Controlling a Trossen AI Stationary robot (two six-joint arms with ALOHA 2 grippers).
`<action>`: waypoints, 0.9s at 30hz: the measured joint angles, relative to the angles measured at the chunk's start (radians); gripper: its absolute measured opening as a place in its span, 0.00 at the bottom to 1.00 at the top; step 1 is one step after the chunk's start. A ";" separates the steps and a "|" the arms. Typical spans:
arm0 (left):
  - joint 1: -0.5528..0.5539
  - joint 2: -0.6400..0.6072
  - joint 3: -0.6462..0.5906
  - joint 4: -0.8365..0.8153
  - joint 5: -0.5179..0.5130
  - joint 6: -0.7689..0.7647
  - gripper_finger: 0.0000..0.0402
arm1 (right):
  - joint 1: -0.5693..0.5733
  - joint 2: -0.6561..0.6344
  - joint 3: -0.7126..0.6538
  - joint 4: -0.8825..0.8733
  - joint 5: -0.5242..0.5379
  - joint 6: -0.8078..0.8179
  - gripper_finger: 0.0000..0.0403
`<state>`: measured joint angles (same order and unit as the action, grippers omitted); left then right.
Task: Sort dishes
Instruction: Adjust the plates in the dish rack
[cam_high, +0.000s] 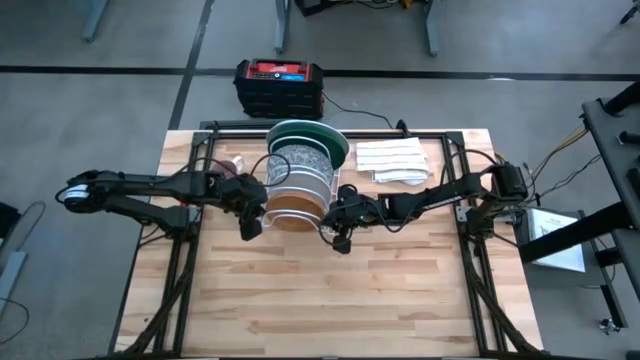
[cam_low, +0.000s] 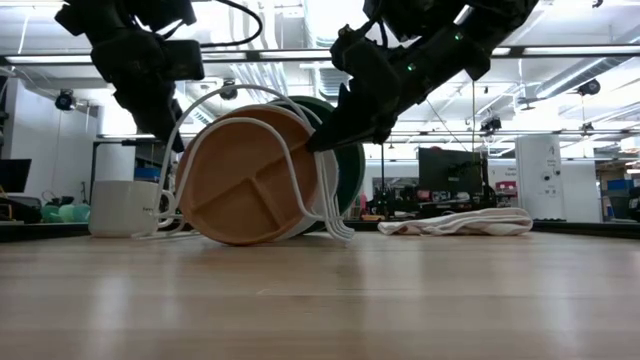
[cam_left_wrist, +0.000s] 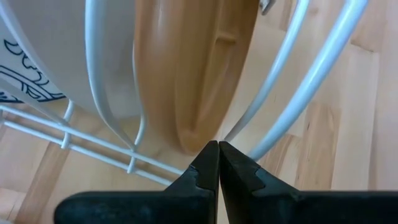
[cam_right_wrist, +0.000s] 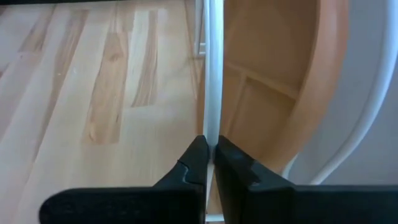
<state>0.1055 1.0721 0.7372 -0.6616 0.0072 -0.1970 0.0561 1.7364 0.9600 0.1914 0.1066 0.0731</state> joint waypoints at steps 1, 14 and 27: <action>0.000 0.000 0.000 0.004 0.000 0.000 0.00 | -0.002 0.000 0.000 -0.001 0.000 0.000 0.03; 0.000 -0.007 0.001 -0.013 -0.016 0.000 0.00 | -0.039 -0.060 0.003 -0.169 -0.001 -0.016 0.01; 0.000 -0.011 0.002 -0.031 -0.042 0.000 0.00 | -0.076 -0.102 0.000 -0.254 -0.003 -0.033 0.01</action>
<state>0.1055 1.0611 0.7387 -0.6922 -0.0351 -0.1970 -0.0200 1.6344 0.9600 -0.0624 0.1039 0.0402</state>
